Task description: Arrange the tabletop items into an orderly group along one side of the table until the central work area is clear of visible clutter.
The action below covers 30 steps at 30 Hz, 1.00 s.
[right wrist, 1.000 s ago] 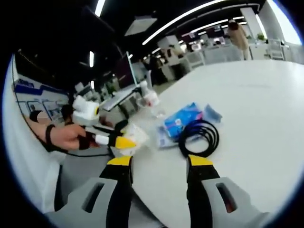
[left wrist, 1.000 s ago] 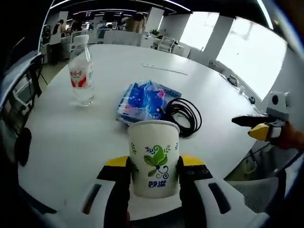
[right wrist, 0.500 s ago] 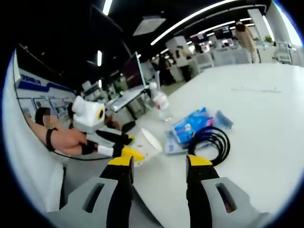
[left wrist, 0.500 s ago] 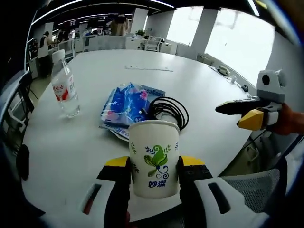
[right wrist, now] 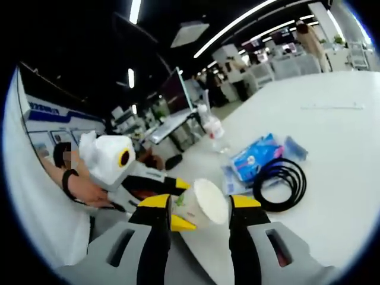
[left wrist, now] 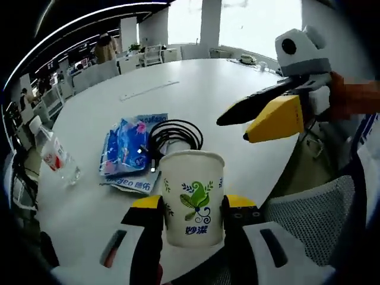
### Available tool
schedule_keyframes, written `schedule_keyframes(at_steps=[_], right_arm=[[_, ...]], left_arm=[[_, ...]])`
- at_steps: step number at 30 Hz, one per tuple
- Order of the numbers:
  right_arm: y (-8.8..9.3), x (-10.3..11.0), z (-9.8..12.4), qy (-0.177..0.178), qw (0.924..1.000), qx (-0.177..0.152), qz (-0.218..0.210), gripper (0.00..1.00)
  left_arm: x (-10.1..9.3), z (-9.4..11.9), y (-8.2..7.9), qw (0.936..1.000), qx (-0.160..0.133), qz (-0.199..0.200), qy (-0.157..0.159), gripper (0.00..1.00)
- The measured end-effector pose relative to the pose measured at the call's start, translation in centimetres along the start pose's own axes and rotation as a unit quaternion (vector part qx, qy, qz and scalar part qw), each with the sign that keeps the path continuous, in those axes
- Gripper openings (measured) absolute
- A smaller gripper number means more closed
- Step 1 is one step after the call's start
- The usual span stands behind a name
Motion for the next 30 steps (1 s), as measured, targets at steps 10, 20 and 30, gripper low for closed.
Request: schedule_keyframes(at_steps=[10, 20, 30], right_arm=[[1.3, 0.9, -1.1, -0.035, 0.999, 0.021, -0.018, 0.28], [2.0, 1.3, -1.0, -0.05, 0.9979, 0.032, -0.029, 0.16], [2.3, 1.6, -1.2, -0.062, 0.9966, 0.035, -0.039, 0.02]], left_arm=[[-2.9, 0.5, -0.4, 0.9945, -0.012, -0.101, 0.026, 0.39], [-3.0, 0.9, -0.9, 0.9917, -0.021, -0.125, 0.017, 0.39], [-3.4, 1.0, -0.9, 0.9897, -0.023, -0.14, 0.021, 0.39]])
Point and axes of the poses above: the point that each gripper's makers call its tool centre point, and the gripper's own axes: z roughly backward along the fingers, x roughly to its left, y roughly out of its underside, the point moved 10 cm from there along z, roughly backward along the fingers, and after that the axes turned 12 degrees about -y, right-handed, at the moved point
